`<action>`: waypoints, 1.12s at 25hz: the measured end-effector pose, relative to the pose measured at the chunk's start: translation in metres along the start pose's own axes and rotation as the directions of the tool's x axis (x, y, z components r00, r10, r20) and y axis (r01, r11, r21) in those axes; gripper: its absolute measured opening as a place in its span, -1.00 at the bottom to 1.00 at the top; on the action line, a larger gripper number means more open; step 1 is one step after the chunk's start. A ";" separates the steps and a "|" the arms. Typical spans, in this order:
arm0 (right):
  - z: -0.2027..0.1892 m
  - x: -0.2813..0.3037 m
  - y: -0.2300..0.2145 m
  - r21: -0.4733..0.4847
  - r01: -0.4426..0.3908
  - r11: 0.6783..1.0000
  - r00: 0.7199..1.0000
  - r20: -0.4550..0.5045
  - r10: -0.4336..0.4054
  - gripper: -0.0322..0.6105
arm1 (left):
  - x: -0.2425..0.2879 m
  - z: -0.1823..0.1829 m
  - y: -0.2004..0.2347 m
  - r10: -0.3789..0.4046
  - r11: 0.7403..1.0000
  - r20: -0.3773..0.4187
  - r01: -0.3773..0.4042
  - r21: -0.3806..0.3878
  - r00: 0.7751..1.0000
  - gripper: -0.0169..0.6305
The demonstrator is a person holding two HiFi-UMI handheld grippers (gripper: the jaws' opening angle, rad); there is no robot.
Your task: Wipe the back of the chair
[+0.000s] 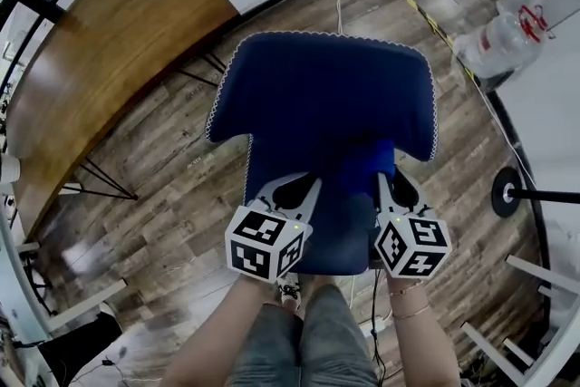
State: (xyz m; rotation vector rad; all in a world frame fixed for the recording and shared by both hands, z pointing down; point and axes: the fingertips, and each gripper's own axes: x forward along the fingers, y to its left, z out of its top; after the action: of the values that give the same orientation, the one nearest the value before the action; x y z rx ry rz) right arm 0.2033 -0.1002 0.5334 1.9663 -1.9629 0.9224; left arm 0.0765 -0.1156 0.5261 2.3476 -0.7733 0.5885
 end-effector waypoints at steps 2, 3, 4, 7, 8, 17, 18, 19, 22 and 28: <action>0.015 -0.015 0.015 -0.023 -0.041 0.999 0.999 0.006 0.041 -0.65 | -0.017 0.009 -0.007 0.002 1.000 0.010 -0.003 0.017 1.000 -0.83; 0.022 -0.023 0.023 -0.028 -0.063 0.998 0.998 0.007 0.064 -0.65 | -0.025 0.015 -0.011 0.002 1.000 0.015 -0.002 0.031 1.000 -0.83; 0.030 -0.031 0.030 -0.030 -0.084 0.996 0.996 0.011 0.085 -0.65 | -0.034 0.020 -0.016 -0.001 0.999 0.020 0.001 0.044 1.000 -0.83; 0.054 -0.060 0.052 -0.040 -0.130 0.991 0.990 0.042 0.132 -0.65 | -0.064 0.034 -0.031 -0.016 0.998 0.044 0.013 0.059 0.999 -0.83; 0.062 -0.068 0.060 -0.042 -0.144 0.989 0.988 0.057 0.146 -0.65 | -0.074 0.039 -0.034 -0.018 0.998 0.056 0.014 0.060 0.998 -0.83; 0.110 -0.153 0.133 -0.092 -0.224 0.970 0.957 0.167 0.237 -0.65 | -0.169 0.072 -0.075 -0.056 0.996 0.163 0.043 0.079 0.985 -0.83; 0.115 -0.161 0.139 -0.102 -0.232 0.967 0.953 0.178 0.247 -0.65 | -0.177 0.078 -0.078 -0.058 0.996 0.179 0.044 0.081 0.982 -0.83; 0.119 -0.168 0.146 -0.111 -0.237 0.965 0.949 0.187 0.255 -0.65 | -0.183 0.083 -0.081 -0.061 0.995 0.192 0.045 0.084 0.980 -0.83; 0.130 -0.187 0.163 -0.132 -0.247 0.960 0.938 0.215 0.271 -0.65 | -0.203 0.094 -0.089 -0.068 0.994 0.222 0.048 0.096 0.973 -0.83; 0.146 -0.218 0.194 -0.155 -0.268 0.951 0.915 0.268 0.301 -0.65 | -0.243 0.103 -0.092 -0.082 0.992 0.255 0.054 0.115 0.963 -0.83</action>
State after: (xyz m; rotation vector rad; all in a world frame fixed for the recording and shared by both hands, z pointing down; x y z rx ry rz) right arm 0.0768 -0.0193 0.2441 1.8682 -2.4566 0.5840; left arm -0.0196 -0.0296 0.2780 2.5733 -0.7883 0.3017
